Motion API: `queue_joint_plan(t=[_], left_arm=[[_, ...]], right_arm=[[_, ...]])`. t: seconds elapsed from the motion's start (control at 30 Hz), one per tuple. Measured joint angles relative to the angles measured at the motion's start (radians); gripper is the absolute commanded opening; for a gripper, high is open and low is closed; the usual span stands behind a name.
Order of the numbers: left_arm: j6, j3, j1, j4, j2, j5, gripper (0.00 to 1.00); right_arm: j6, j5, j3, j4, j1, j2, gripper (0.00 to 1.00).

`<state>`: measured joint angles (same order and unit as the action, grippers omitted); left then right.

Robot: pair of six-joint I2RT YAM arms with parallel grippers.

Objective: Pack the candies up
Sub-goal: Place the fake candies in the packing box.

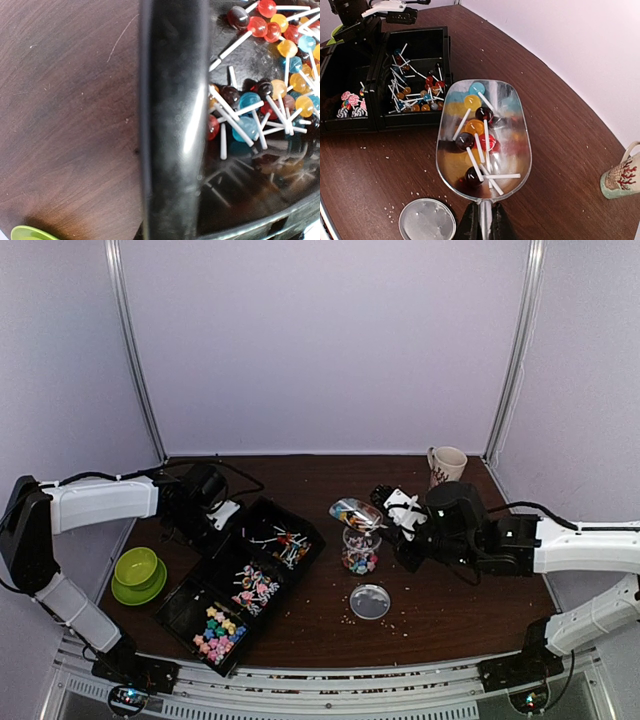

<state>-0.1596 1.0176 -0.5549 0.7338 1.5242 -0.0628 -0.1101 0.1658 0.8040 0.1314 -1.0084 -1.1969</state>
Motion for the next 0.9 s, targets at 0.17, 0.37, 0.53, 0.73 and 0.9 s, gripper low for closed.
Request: queue_joint_plan(t=[0.17,0.37,0.53,0.73,0.9], left_arm=[[-0.001,0.0,0.003,0.0,0.0,0.0,0.0],[-0.004,0.0,0.004,0.0,0.0,0.0,0.0],[-0.005,0.0,0.004,0.0,0.0,0.0,0.0],[-0.005,0.0,0.004,0.0,0.0,0.0,0.0],[-0.005,0.0,0.004,0.0,0.0,0.0,0.0]], right_arm=[[0.038,0.027,0.038,0.15,0.001,0.027,0.0],[0.09,0.048,0.092,0.307,0.001,0.03,0.0],[0.126,0.076,0.151,0.424,0.001,0.024,0.0],[0.16,0.09,0.194,0.533,0.002,-0.013,0.0],[0.17,0.094,0.211,0.591,0.001,-0.036,0.0]])
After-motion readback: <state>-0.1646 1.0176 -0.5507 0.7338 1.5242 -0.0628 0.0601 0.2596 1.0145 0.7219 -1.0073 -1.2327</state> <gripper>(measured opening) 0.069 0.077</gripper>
